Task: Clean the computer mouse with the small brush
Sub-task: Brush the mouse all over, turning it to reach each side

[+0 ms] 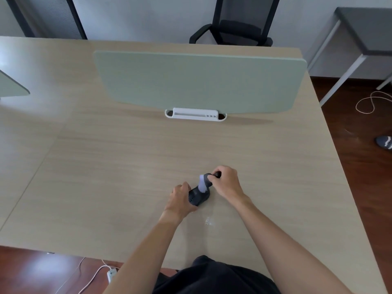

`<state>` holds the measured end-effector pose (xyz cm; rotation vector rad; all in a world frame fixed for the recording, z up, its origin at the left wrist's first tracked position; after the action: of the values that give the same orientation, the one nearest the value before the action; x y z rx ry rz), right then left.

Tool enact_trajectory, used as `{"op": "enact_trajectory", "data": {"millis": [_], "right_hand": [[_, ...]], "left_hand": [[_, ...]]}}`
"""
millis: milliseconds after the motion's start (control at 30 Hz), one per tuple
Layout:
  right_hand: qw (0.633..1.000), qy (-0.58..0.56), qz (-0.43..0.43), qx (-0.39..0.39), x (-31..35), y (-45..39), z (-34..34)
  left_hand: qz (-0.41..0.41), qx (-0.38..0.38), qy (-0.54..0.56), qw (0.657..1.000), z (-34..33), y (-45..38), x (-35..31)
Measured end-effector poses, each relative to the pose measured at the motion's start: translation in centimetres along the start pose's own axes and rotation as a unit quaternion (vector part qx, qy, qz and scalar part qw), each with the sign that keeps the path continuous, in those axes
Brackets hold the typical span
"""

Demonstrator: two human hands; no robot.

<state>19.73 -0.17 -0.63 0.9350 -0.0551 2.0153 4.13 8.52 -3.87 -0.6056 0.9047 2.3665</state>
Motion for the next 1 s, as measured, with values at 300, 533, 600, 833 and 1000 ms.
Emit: {"op": "enact_trajectory", "data": {"millis": [300, 533, 600, 833, 1000], "right_hand": [[0.992, 0.099, -0.066, 0.046, -2.0, -1.3, 0.0], [0.994, -0.041, -0.05, 0.088, 0.4, 0.2, -1.9], [0.99, -0.039, -0.078, 0.109, -0.5, 0.6, -2.8], [0.994, 0.05, -0.092, 0.023, -2.2, -1.0, 0.3], [0.997, -0.03, -0.046, 0.064, 0.3, -0.3, -1.0]], "left_hand": [[-0.016, 0.006, -0.028, 0.999, -0.1, -0.4, 0.0], [-0.081, 0.022, -0.075, 0.994, -0.2, -1.5, -1.3], [-0.083, 0.025, -0.071, 0.994, -0.3, -1.5, -1.2], [-0.042, 0.015, -0.067, 0.997, -0.8, -1.0, -0.7], [0.056, -0.02, -0.003, 0.998, -1.8, -0.1, -1.4]]}}
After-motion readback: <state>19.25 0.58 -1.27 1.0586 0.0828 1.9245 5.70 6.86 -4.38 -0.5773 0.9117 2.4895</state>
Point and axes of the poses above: each hand's wrist, its own y-axis away from the middle knuckle, its own z-axis out of the back of the hand, x = y × z, the point moved 7 cm from there along -y, towards the middle knuckle, and after that the axes turned 8 degrees about y, right-handed, at the moved point
